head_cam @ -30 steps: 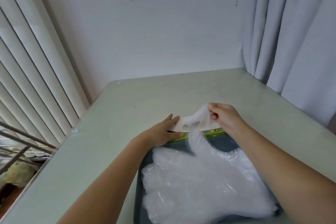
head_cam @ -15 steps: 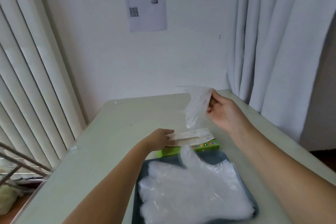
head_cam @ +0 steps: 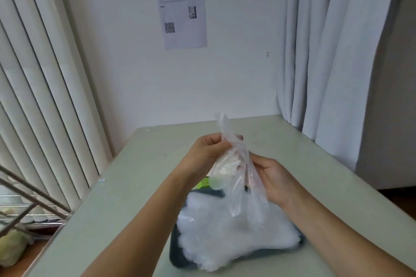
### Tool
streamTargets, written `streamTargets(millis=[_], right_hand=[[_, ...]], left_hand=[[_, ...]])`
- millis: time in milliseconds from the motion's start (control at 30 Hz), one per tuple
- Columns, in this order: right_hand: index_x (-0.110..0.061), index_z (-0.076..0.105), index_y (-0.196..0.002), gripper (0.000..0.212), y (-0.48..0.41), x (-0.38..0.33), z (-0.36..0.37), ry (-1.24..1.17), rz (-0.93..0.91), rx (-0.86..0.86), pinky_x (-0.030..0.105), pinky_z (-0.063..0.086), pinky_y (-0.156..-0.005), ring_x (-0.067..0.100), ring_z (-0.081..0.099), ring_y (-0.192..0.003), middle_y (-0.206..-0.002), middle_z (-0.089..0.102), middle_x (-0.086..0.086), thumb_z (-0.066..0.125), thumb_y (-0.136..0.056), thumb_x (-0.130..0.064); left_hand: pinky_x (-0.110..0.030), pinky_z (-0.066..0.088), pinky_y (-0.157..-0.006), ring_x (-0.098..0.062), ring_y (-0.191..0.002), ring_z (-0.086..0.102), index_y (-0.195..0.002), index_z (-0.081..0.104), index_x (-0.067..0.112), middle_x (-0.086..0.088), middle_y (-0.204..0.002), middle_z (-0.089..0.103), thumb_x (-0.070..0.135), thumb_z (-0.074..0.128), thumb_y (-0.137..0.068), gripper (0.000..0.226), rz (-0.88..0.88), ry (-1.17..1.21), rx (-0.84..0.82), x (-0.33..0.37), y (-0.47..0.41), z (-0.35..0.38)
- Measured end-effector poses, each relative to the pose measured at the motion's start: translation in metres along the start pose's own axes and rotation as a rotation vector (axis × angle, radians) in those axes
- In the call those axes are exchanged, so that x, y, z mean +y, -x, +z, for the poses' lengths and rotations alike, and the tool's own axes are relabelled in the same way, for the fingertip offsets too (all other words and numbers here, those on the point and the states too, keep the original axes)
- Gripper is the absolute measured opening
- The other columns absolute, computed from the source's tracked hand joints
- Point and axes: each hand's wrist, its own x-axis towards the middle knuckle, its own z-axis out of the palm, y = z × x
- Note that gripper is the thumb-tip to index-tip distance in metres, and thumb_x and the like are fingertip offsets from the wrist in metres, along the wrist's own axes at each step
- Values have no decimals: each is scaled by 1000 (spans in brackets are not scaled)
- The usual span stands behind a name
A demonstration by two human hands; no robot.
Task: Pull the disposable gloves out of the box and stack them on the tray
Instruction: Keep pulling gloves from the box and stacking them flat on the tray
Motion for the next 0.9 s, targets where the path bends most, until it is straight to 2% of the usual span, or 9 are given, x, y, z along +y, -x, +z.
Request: streamTargets(millis=[67, 167, 267, 333, 500, 567, 633, 800, 900], right_hand=[[-4, 71, -107, 29, 6, 8, 1, 84, 33, 31, 30, 53, -74, 18, 66, -77, -90, 70, 9, 54, -87, -17], [-4, 62, -114, 46, 11, 10, 10, 342, 33, 162, 32, 44, -80, 24, 59, -88, -105, 66, 13, 59, -82, -38], [-7, 60, -114, 79, 14, -4, 23, 513, -94, 263, 40, 48, -92, 27, 62, -101, -113, 65, 9, 63, -65, -68], [-15, 62, -116, 84, 23, -21, 37, 638, -208, 222, 37, 51, -89, 23, 66, -104, -114, 68, 6, 67, -57, -76], [-19, 67, -110, 58, 41, -54, 70, 1146, -233, 154, 30, 50, -92, 12, 65, -103, -109, 70, 4, 81, -63, -48], [-8, 71, -93, 19, 44, -55, 78, 1251, -226, 164, 21, 52, -74, 12, 66, -75, -86, 72, 8, 77, -79, -19], [-4, 68, -86, 2, 46, -55, 79, 1238, -211, 197, 15, 50, -55, 8, 60, -55, -65, 67, 3, 67, -86, -6], [-2, 66, -89, 8, 49, -51, 48, 1120, -163, 374, 23, 57, -57, 19, 63, -62, -80, 63, 10, 64, -90, -10], [-1, 64, -80, 12, 50, -38, 26, 1062, -57, 419, 26, 56, -58, 14, 62, -52, -69, 63, 7, 67, -88, -10]], left_hand=[[-21, 52, -64, -19, -78, 66, -90, 71, -2, -13, -88, 70, 5, 61, -90, 13, -7, -45, 79, 9, 7, 4], [-18, 48, -52, -9, -57, 62, -80, 71, -1, -6, -70, 67, 16, 72, -85, 17, 17, -252, 214, 22, 14, 5], [-20, 46, -58, -7, -61, 61, -69, 68, 11, 1, -71, 70, 28, 76, -80, 22, 125, -651, 270, 31, 18, 3], [-23, 46, -60, -12, -62, 58, -63, 63, 14, -2, -71, 69, 29, 76, -79, 25, 146, -781, 249, 37, 22, 3], [-19, 45, -57, -10, -57, 61, -61, 63, 16, 1, -61, 69, 25, 77, -78, 23, 108, -916, 93, 51, 33, 5], [-15, 48, -58, -7, -59, 66, -64, 66, 16, -1, -64, 72, 21, 78, -77, 19, 50, -880, 19, 55, 33, 2], [-23, 56, -71, -12, -66, 70, -70, 70, 15, -5, -72, 74, 17, 79, -77, 12, -33, -827, -57, 58, 35, -5], [-20, 55, -70, -12, -71, 70, -80, 72, 10, -3, -77, 74, 12, 73, -83, 4, -197, -591, -120, 55, 36, -36], [-21, 54, -67, -14, -72, 69, -82, 70, 5, -7, -81, 74, 15, 68, -88, 12, -297, -449, -92, 36, 31, -42]])
